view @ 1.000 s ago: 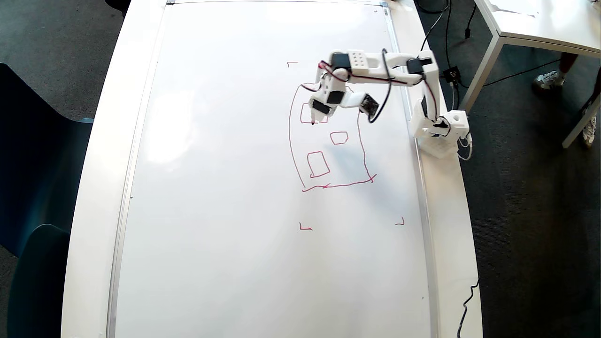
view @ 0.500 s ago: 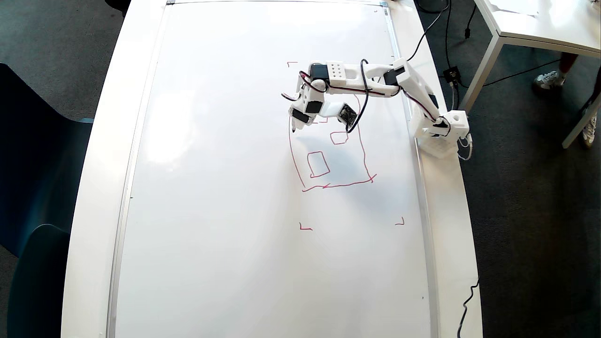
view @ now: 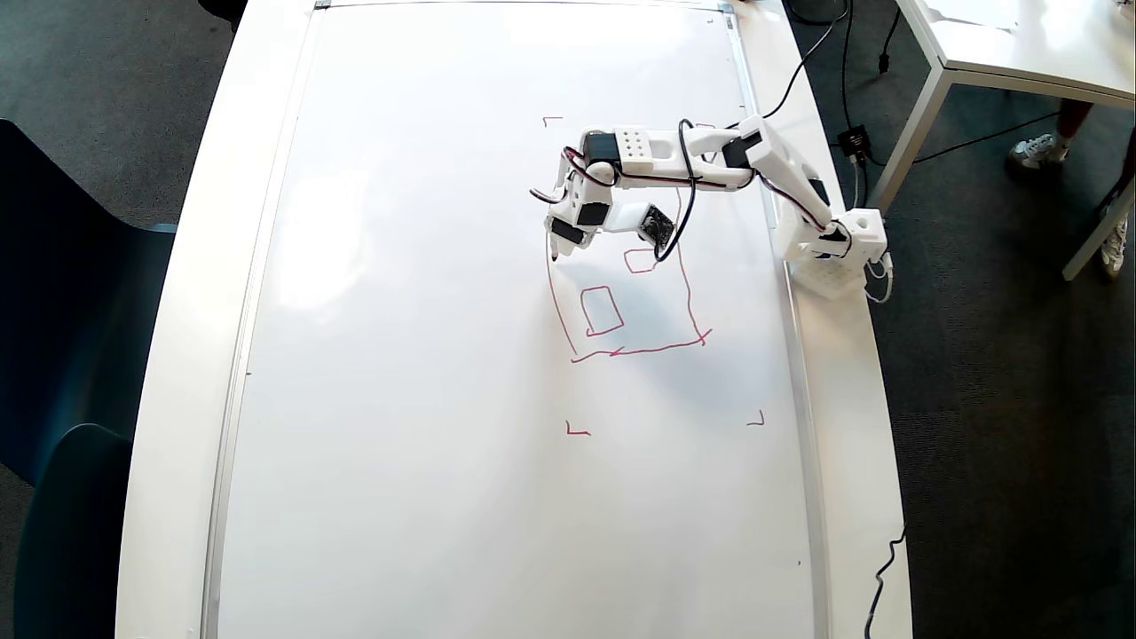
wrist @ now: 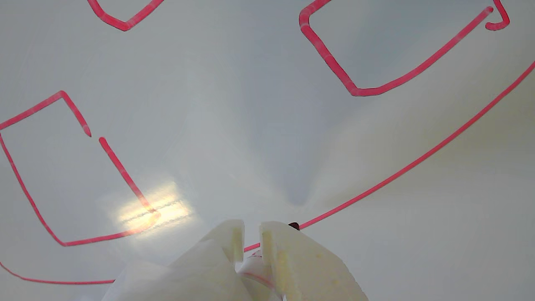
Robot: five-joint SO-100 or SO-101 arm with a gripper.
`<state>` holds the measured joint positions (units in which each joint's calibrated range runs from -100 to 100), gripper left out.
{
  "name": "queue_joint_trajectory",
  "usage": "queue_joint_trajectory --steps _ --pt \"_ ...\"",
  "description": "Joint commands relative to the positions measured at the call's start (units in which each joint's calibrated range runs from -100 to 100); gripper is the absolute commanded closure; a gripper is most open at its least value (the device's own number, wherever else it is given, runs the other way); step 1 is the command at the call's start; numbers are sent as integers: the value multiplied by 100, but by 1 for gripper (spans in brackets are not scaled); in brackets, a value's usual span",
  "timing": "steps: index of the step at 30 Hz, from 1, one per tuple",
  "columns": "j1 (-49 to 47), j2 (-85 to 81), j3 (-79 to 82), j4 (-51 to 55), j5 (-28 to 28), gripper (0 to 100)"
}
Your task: Draw on a whiteboard a robot head using a pen attached to the gripper
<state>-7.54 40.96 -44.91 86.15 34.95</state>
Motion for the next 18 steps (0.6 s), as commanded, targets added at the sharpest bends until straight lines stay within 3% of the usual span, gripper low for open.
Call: queue_joint_trajectory --steps 1,18 --pt "-38 -8 -126 -31 -15 99" --pt "-75 1200 -1569 -387 -15 99"
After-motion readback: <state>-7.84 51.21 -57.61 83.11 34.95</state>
